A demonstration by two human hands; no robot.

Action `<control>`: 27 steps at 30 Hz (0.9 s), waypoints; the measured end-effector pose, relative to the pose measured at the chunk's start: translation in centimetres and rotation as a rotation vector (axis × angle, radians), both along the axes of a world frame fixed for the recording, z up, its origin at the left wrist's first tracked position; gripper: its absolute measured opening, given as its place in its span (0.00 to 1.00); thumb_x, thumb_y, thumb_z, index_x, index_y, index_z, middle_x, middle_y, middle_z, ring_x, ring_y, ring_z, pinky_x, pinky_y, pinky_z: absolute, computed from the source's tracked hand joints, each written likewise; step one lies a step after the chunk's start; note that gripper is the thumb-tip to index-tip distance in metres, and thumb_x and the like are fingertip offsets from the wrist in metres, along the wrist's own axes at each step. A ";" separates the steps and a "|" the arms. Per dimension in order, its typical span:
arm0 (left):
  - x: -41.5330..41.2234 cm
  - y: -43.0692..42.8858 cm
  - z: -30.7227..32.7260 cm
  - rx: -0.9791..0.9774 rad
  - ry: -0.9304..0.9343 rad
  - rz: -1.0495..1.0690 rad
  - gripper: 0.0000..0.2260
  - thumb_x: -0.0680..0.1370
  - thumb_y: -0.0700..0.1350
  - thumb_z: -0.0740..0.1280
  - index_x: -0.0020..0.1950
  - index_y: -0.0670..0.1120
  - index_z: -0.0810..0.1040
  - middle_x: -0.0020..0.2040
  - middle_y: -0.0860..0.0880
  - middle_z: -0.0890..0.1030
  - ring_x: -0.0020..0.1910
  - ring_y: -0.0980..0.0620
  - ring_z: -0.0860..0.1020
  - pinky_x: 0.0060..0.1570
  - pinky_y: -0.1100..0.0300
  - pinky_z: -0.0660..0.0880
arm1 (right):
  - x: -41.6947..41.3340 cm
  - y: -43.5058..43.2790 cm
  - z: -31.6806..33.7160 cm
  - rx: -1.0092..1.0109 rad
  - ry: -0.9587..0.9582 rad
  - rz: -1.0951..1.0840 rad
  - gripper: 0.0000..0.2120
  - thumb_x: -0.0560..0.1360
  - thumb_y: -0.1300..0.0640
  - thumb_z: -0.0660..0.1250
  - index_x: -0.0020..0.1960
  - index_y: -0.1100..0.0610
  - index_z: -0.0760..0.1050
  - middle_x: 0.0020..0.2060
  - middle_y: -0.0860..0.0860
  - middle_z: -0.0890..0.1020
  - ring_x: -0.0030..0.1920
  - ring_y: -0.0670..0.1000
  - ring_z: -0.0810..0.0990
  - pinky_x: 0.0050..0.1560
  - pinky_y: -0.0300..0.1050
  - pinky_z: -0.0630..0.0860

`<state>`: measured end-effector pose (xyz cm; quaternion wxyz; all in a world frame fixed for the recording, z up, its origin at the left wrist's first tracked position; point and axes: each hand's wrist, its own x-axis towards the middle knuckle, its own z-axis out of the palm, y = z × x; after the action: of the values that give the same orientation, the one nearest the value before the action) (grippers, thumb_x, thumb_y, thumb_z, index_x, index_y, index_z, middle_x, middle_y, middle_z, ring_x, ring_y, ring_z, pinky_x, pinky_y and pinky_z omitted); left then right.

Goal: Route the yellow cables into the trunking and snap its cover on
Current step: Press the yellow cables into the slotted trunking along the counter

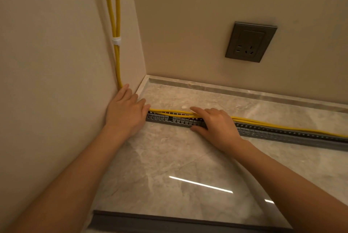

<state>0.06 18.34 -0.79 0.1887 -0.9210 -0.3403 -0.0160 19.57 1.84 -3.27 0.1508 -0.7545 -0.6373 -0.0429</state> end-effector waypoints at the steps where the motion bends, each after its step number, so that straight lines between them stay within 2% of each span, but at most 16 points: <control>1: 0.0 0.0 0.0 0.010 -0.002 0.002 0.27 0.77 0.52 0.46 0.49 0.44 0.83 0.45 0.43 0.83 0.54 0.41 0.77 0.70 0.53 0.50 | 0.3 -0.1 0.0 0.008 0.026 -0.005 0.24 0.74 0.46 0.67 0.67 0.52 0.69 0.49 0.52 0.82 0.49 0.55 0.78 0.49 0.48 0.72; 6: -0.1 -0.1 -0.3 0.032 -0.019 0.004 0.26 0.78 0.52 0.47 0.49 0.44 0.83 0.43 0.43 0.83 0.52 0.41 0.77 0.70 0.53 0.51 | 2.0 -0.6 0.0 0.012 0.134 -0.042 0.19 0.71 0.48 0.71 0.59 0.53 0.76 0.44 0.52 0.81 0.47 0.53 0.77 0.45 0.46 0.72; 11: 0.2 0.1 -1.0 0.054 -0.060 -0.038 0.21 0.77 0.53 0.52 0.50 0.47 0.84 0.49 0.41 0.83 0.55 0.37 0.77 0.69 0.50 0.52 | 2.6 -0.9 -0.7 0.028 0.121 0.072 0.20 0.72 0.53 0.71 0.63 0.55 0.74 0.49 0.52 0.81 0.49 0.55 0.78 0.49 0.49 0.73; 14: 0.2 0.0 -1.4 0.059 -0.068 -0.063 0.20 0.77 0.52 0.54 0.47 0.48 0.85 0.52 0.41 0.83 0.56 0.37 0.77 0.69 0.50 0.54 | 2.0 -0.8 -1.5 0.115 0.058 0.117 0.22 0.71 0.59 0.71 0.64 0.55 0.74 0.52 0.52 0.81 0.50 0.56 0.78 0.48 0.52 0.74; 17: 0.3 -0.1 -1.2 0.050 -0.056 -0.067 0.21 0.76 0.52 0.53 0.44 0.46 0.85 0.49 0.41 0.84 0.56 0.37 0.77 0.68 0.49 0.54 | 1.2 -0.5 -1.9 0.229 0.011 0.131 0.18 0.70 0.64 0.70 0.60 0.59 0.78 0.52 0.54 0.82 0.48 0.59 0.79 0.46 0.51 0.74; 19: 0.7 -0.1 -0.9 0.044 -0.030 -0.048 0.22 0.77 0.52 0.53 0.44 0.45 0.85 0.49 0.42 0.84 0.57 0.36 0.77 0.69 0.49 0.51 | 0.7 -0.3 -2.0 0.295 -0.036 0.130 0.16 0.68 0.65 0.70 0.56 0.61 0.80 0.51 0.56 0.83 0.48 0.60 0.80 0.44 0.50 0.76; 21: 1.0 -0.3 -0.7 0.032 0.001 -0.031 0.19 0.79 0.51 0.55 0.48 0.45 0.85 0.52 0.43 0.83 0.62 0.37 0.73 0.70 0.50 0.43 | 0.3 -0.2 -2.1 0.310 -0.079 0.121 0.16 0.66 0.69 0.72 0.53 0.62 0.81 0.50 0.56 0.83 0.47 0.60 0.80 0.43 0.49 0.76; 22: 1.1 -0.4 -0.8 0.027 0.008 -0.022 0.19 0.80 0.50 0.55 0.51 0.45 0.84 0.55 0.44 0.82 0.64 0.38 0.71 0.70 0.50 0.40 | 0.2 -0.3 -2.0 0.307 -0.111 0.116 0.16 0.66 0.69 0.71 0.53 0.62 0.82 0.50 0.56 0.83 0.47 0.59 0.80 0.43 0.49 0.76; 24: 1.2 -0.2 -1.1 0.041 0.019 -0.002 0.19 0.81 0.50 0.53 0.55 0.45 0.82 0.59 0.44 0.80 0.68 0.38 0.67 0.69 0.51 0.35 | -0.1 -0.5 -1.9 0.280 -0.196 0.105 0.15 0.69 0.66 0.63 0.53 0.61 0.82 0.50 0.54 0.83 0.48 0.57 0.81 0.44 0.46 0.74; 26: 1.2 -0.3 -1.1 0.036 0.049 -0.009 0.18 0.81 0.49 0.55 0.54 0.43 0.82 0.58 0.42 0.80 0.67 0.37 0.68 0.70 0.50 0.38 | -0.3 -0.6 -1.7 0.230 -0.250 0.089 0.18 0.69 0.62 0.59 0.54 0.60 0.81 0.51 0.53 0.83 0.48 0.56 0.81 0.45 0.46 0.74; 27: 1.2 -0.3 -1.0 0.038 0.055 -0.024 0.19 0.80 0.49 0.55 0.50 0.42 0.83 0.54 0.40 0.82 0.64 0.36 0.71 0.70 0.48 0.42 | -0.3 -0.7 -1.7 0.215 -0.259 0.079 0.18 0.68 0.63 0.62 0.55 0.60 0.81 0.51 0.53 0.83 0.48 0.56 0.81 0.45 0.46 0.75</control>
<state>1.30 18.05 -1.80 0.2153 -0.9214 -0.3236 0.0006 19.22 1.15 -4.94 0.1490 -0.6966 -0.6721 -0.2018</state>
